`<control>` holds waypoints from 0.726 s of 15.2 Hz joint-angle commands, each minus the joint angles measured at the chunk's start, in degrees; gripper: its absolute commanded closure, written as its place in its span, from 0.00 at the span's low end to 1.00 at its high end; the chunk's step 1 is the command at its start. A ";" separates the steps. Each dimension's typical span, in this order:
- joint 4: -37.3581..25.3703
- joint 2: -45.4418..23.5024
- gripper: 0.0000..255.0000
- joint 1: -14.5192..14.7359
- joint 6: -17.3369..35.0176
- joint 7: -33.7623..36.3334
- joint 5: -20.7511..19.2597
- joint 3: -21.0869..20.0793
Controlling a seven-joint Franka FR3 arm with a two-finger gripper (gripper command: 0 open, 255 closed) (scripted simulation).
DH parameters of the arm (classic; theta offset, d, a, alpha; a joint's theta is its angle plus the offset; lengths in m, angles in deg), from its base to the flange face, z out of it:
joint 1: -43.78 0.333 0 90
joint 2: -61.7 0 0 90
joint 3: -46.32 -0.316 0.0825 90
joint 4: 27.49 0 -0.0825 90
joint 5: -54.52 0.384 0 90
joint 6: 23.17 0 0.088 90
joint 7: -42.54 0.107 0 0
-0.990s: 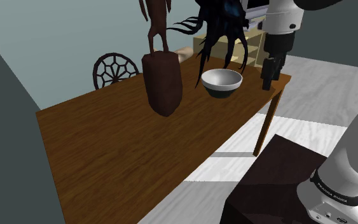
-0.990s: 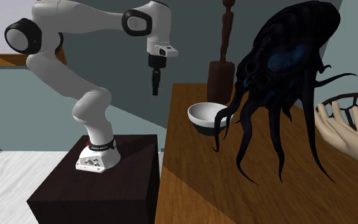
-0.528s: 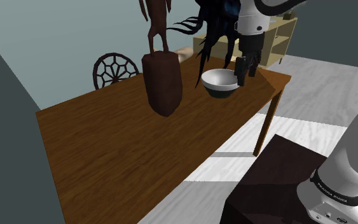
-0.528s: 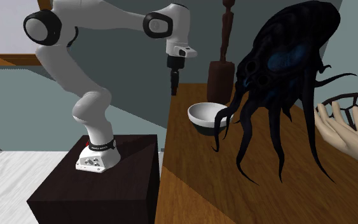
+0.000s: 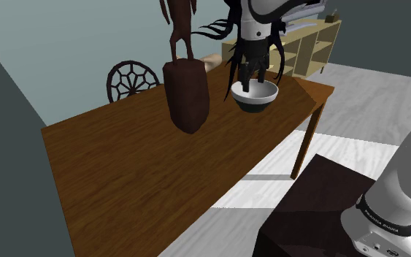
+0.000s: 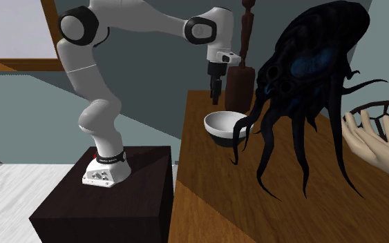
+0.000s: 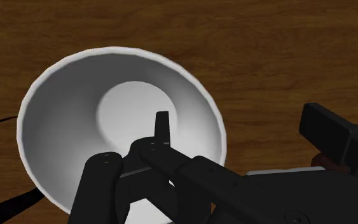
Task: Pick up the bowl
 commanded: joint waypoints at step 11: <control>-3.77 -9.41 0.00 0.07 6.53 2.30 -1.11 -0.55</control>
